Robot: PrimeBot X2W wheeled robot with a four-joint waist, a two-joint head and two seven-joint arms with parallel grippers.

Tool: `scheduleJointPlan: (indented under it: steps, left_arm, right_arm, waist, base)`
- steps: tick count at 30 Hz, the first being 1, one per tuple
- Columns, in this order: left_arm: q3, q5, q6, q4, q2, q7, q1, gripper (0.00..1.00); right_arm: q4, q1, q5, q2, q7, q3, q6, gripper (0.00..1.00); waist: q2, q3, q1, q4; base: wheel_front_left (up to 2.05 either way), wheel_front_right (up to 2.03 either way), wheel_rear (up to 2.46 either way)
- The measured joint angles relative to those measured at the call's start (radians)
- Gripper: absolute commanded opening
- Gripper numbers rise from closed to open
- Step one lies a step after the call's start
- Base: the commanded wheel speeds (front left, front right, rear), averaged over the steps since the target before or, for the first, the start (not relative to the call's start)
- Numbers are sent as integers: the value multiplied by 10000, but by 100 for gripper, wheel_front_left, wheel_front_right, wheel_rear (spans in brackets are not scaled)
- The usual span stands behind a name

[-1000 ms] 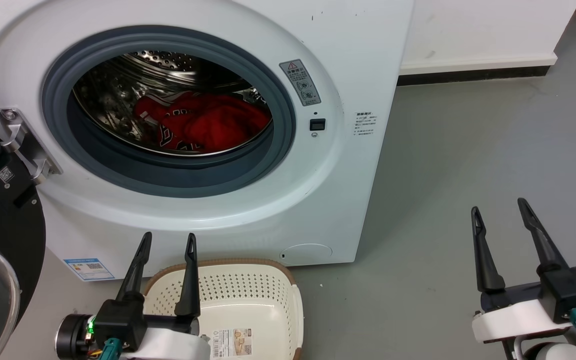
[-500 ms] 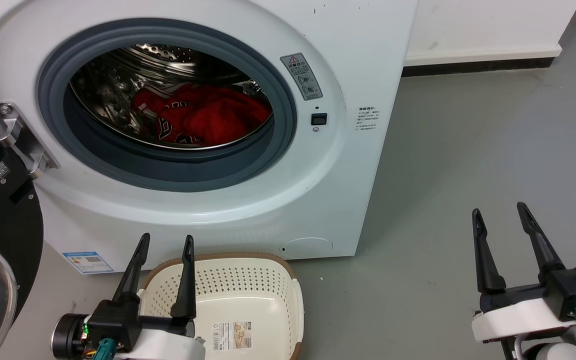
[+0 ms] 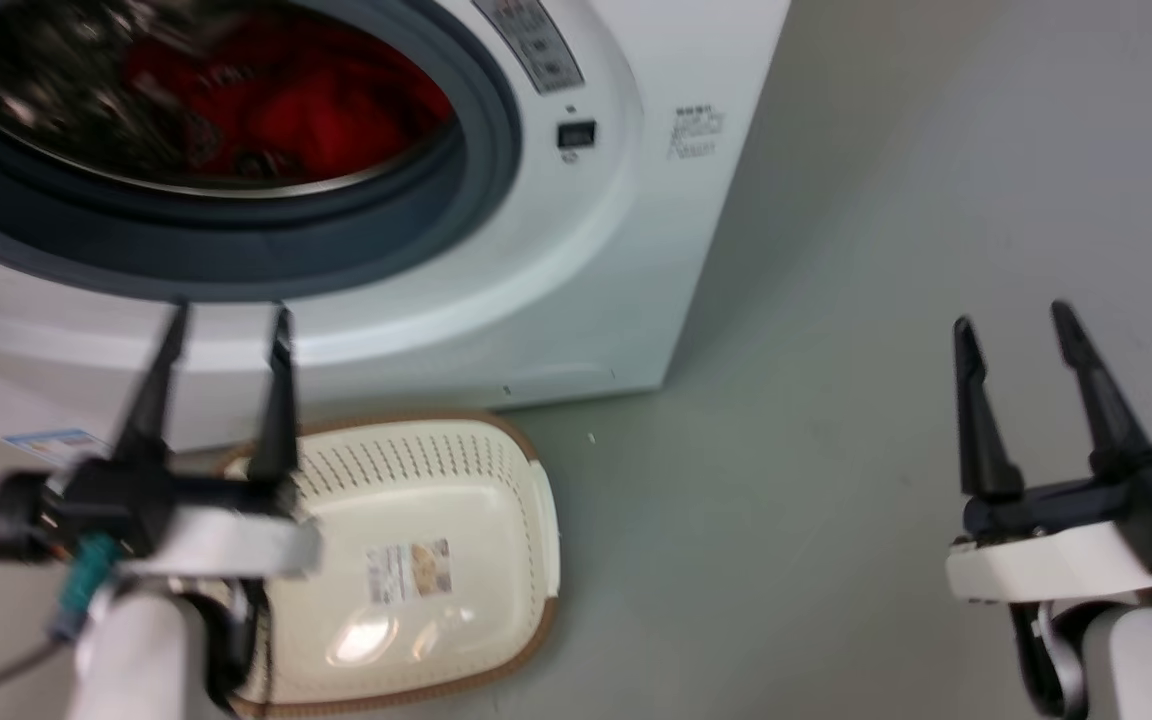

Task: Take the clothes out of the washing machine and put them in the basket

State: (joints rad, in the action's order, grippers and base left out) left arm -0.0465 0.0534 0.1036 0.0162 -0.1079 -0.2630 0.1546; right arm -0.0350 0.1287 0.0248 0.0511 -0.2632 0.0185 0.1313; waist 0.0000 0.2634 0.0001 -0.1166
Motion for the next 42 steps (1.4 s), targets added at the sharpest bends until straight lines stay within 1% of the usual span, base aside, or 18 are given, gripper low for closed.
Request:
scheduleJointPlan:
  steps: [2,5,8,9,12,17,20,24,30,34,38,42]
  left_arm:
    - [-251,82,44,-259,-336,0,705,100]
    - [-491,188,123,-1051,-978,-2,2078,100]
    - [-288,368,201,-2314,-1655,33,3579,100]
    - [-230,489,217,-2731,-1852,263,4151,100]
    - [-58,1099,245,-3685,-2451,1162,5923,100]
    - [1129,1814,255,-4723,-3879,3168,8723,100]
    - [1662,2067,257,-5363,-4510,4431,10200,100]
    - [2217,2234,257,-6167,-5175,5954,11915,100]
    - [3060,2326,257,-7125,-5829,8151,13558,100]
    - [3655,2299,255,-7471,-6103,9294,14363,100]
    - [3904,2322,270,-7967,-6086,9898,14648,100]
    - [4038,2372,272,-8215,-6092,9846,14740,100]
  right_arm:
    - [-109,183,-125,2,0,132,0,100]
    - [-286,490,-265,8,0,426,-2,100]
    - [-389,693,-349,10,0,675,-2,100]
    - [-407,755,-360,8,0,715,0,100]
    - [-451,883,-479,8,0,713,-2,100]
    - [-867,1338,-986,6,0,414,0,100]
    - [-1126,1389,-1147,8,0,33,0,100]
    - [-1373,1508,-1356,2,0,-380,0,100]
    - [-1509,1497,-1630,6,0,-782,0,100]
    - [-1674,1491,-1929,4,0,-968,0,100]
    - [-1881,1412,-2019,4,0,-978,0,100]
    - [-1942,1364,-2061,2,0,-976,0,100]
  waist:
    - [0,534,0,-145]
    - [0,1378,1,-362]
    - [0,2236,2,-569]
    - [0,2509,2,-633]
    - [0,3299,3,-837]
    - [0,4408,2,-1270]
    - [0,4928,2,-1598]
    - [0,5408,2,-2151]
    - [0,5912,2,-2948]
    - [0,6180,2,-3351]
    - [0,6384,1,-3514]
    - [-1,6456,0,-3541]
  base:
    - [0,0,0]
    - [0,0,0]
    - [0,0,0]
    - [0,0,0]
    - [0,0,0]
    - [0,0,0]
    - [0,0,0]
    - [0,0,0]
    - [0,0,0]
    - [0,0,0]
    - [0,0,0]
    - [0,0,0]
